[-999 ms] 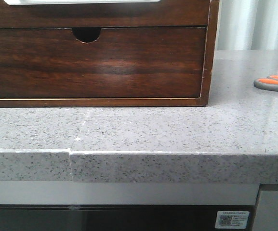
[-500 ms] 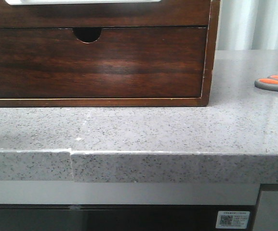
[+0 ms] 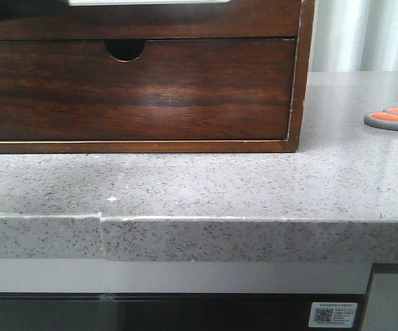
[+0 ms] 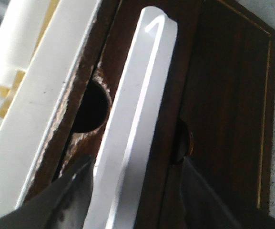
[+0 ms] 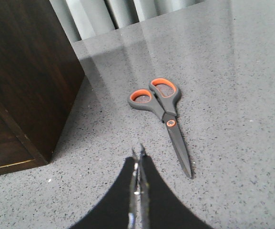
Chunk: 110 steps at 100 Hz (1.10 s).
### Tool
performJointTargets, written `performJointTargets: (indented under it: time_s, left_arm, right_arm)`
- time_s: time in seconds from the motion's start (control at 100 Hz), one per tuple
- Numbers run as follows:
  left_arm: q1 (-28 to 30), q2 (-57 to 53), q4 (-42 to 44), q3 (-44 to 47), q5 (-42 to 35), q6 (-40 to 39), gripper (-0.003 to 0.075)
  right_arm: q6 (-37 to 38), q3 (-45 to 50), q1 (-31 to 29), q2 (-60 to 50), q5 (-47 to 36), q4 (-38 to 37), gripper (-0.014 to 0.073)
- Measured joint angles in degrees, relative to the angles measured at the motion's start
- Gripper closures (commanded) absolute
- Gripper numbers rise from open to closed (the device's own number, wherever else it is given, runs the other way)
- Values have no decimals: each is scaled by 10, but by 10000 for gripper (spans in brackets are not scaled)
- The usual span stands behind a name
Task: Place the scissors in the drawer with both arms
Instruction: 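Grasp the white drawer handle with the left gripper, then pull the drawer open toward the robot with the left gripper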
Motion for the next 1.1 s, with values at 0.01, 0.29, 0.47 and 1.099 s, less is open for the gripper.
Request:
performJointTargets:
  time_s: [0.01, 0.29, 0.47, 1.099]
  left_arm:
    - [0, 2, 4, -3, 1, 0, 353]
    - [-9, 35, 26, -31, 41, 1, 645]
    - [-9, 35, 37, -37, 47, 14, 739]
    - [-40, -13, 40, -8, 62, 11, 738]
  right_arm:
    - [0, 0, 0, 0, 0, 0, 655]
    - [0, 0, 0, 0, 0, 1, 655]
    - [0, 0, 0, 0, 0, 1, 655]
    - [0, 0, 0, 0, 0, 1, 655]
